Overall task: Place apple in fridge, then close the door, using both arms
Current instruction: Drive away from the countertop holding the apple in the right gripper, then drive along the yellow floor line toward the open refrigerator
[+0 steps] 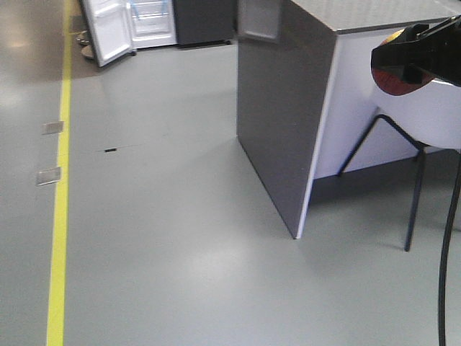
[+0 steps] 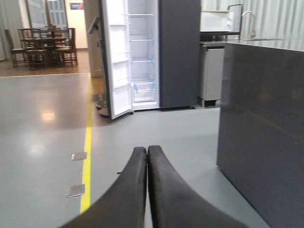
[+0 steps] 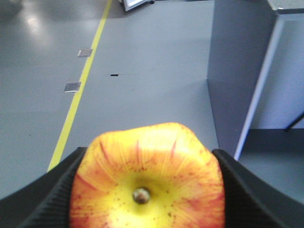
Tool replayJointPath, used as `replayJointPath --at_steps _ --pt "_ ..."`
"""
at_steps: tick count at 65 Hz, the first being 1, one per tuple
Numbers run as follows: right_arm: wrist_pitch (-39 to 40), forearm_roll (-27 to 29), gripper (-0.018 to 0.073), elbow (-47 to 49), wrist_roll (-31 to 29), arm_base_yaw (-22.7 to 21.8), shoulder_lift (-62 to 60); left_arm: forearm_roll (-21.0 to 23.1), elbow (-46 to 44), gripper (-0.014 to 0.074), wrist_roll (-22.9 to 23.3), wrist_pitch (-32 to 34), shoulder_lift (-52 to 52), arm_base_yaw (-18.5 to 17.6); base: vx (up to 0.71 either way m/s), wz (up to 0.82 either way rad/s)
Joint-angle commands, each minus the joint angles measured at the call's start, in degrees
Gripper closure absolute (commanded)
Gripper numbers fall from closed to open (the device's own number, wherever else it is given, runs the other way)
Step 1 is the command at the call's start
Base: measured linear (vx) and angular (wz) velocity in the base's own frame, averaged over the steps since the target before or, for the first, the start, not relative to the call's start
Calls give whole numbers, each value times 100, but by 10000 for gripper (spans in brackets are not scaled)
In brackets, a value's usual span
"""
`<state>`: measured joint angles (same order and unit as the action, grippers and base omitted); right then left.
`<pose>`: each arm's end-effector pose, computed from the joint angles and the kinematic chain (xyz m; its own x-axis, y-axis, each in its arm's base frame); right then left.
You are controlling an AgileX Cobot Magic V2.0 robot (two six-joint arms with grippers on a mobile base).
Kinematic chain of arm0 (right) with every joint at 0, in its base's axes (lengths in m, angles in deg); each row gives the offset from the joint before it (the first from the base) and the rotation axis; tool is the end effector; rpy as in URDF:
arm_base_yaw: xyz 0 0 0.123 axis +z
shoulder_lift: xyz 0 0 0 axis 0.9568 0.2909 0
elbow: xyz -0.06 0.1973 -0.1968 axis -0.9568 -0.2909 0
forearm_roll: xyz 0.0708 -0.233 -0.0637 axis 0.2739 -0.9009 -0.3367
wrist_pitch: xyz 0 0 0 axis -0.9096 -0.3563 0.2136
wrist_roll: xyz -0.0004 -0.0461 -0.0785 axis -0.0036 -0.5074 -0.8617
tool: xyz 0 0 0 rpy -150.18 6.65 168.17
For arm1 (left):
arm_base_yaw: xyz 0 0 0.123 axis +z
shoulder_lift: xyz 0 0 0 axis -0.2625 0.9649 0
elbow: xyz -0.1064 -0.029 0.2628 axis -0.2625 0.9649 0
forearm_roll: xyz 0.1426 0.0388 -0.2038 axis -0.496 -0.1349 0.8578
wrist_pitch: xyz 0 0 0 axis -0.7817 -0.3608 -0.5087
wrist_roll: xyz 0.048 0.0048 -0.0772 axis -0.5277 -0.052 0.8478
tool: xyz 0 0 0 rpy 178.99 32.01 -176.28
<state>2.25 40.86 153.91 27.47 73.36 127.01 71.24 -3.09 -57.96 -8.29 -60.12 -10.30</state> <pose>0.2889 0.0283 0.4174 -0.4717 -0.0412 -0.8808 -0.2833 0.9530 0.1072 0.0565 0.0057 0.1999 0.0236 -0.0591 -0.9980 -0.0945 0.9937 -0.0611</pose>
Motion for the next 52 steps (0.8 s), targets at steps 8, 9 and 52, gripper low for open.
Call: replayJointPath --at_steps 8,9,52 --pt "357 146 567 183 -39 -17 -158 44 120 602 27 399 -89 -31 8 33" --pt "357 146 567 183 -39 -17 -158 44 120 602 27 399 -89 -31 8 32" --pt "363 146 567 183 -39 -17 -158 44 120 602 27 399 -89 -31 9 26"
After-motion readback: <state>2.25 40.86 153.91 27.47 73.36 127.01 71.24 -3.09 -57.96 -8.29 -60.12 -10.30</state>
